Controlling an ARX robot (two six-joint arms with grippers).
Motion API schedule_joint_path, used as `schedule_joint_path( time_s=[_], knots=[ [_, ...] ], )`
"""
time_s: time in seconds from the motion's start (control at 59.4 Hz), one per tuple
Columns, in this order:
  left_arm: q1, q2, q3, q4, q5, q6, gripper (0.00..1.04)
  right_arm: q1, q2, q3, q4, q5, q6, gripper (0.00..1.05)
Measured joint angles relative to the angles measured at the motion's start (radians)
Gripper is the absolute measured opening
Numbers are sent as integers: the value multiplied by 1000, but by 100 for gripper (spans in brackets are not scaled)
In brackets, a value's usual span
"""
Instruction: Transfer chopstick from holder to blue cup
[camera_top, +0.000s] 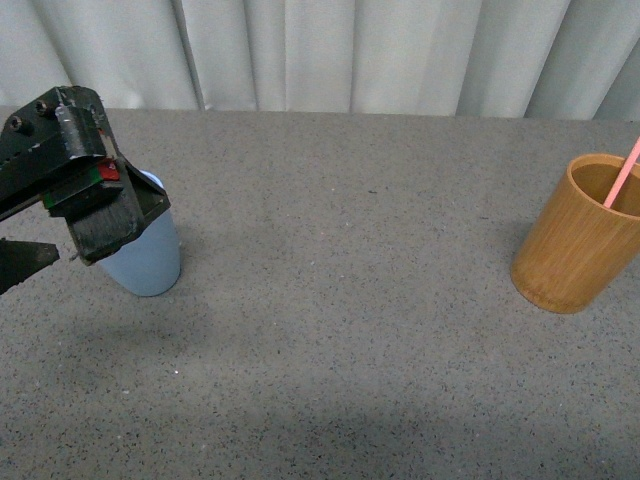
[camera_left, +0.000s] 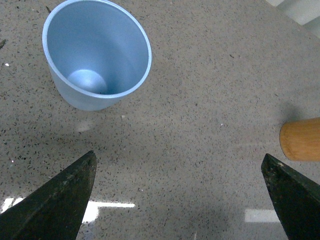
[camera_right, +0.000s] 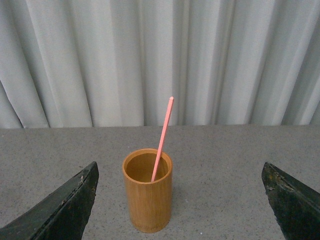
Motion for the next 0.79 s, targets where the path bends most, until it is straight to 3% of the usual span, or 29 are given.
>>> schedule_joint_path(
  time_s=[0.185,0.219,0.404,0.792],
  knots=[
    [34,101,47,7,-13,-9,98,0,0,0,0,0,0,95],
    [83,198,106,2,-39,-19,98,0,0,0,0,0,0,95],
    [163,327,205,-47,-99,-22,98,0,0,0,0,3,0,95],
    [182,372,214,-45,-111,-23,98,0,0,0,0,0,0,95]
  ],
)
